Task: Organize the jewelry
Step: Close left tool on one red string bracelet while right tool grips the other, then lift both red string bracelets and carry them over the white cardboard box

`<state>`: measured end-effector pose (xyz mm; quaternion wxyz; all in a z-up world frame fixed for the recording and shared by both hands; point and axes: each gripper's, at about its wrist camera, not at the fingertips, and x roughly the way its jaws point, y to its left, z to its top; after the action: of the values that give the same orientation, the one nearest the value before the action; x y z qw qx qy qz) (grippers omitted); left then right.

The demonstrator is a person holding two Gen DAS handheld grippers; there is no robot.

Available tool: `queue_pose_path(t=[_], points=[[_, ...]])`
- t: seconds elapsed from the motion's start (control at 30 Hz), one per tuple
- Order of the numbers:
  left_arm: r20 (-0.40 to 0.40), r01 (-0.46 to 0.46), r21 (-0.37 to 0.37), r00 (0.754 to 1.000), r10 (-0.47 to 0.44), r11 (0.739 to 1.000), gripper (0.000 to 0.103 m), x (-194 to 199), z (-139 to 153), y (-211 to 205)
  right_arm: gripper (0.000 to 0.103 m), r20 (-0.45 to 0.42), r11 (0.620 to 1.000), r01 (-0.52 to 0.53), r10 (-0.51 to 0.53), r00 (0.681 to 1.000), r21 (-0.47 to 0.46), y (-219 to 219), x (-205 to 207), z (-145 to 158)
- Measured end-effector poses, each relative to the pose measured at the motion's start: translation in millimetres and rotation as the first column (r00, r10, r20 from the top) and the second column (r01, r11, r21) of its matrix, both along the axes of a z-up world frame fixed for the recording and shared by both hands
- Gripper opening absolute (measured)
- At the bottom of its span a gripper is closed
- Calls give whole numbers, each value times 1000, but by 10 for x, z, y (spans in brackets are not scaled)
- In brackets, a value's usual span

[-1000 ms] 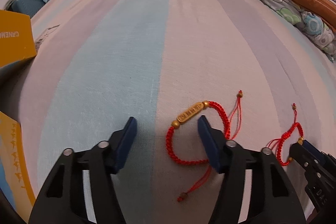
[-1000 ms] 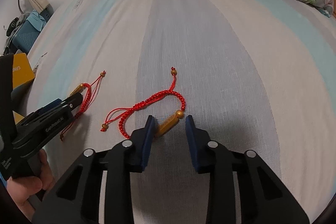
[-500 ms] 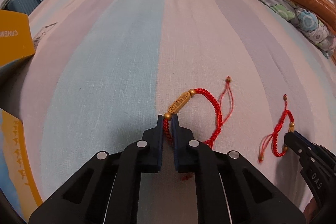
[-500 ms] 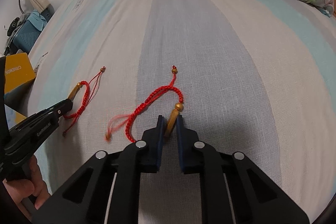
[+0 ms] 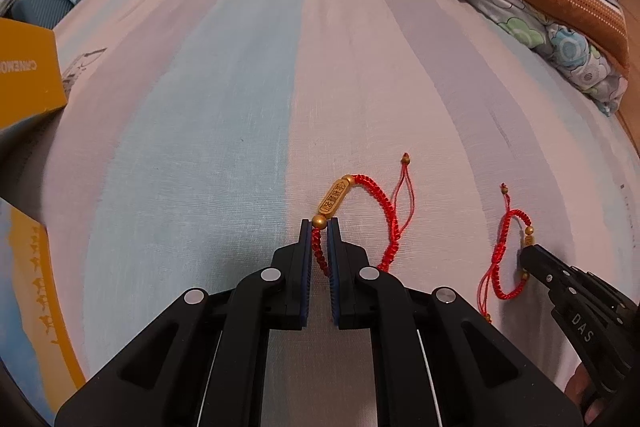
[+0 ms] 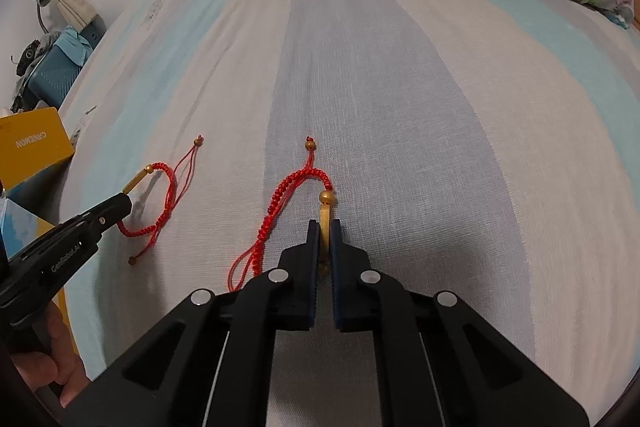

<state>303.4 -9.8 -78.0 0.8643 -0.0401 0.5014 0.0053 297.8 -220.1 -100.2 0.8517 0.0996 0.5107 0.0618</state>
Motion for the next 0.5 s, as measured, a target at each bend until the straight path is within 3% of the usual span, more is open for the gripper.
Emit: queue_pose_path(t=[0.5], points=[[62, 30, -26, 998, -29, 999, 7, -165, 349, -66, 4, 84, 1000, -1, -1, 996, 17, -40, -164, 317]])
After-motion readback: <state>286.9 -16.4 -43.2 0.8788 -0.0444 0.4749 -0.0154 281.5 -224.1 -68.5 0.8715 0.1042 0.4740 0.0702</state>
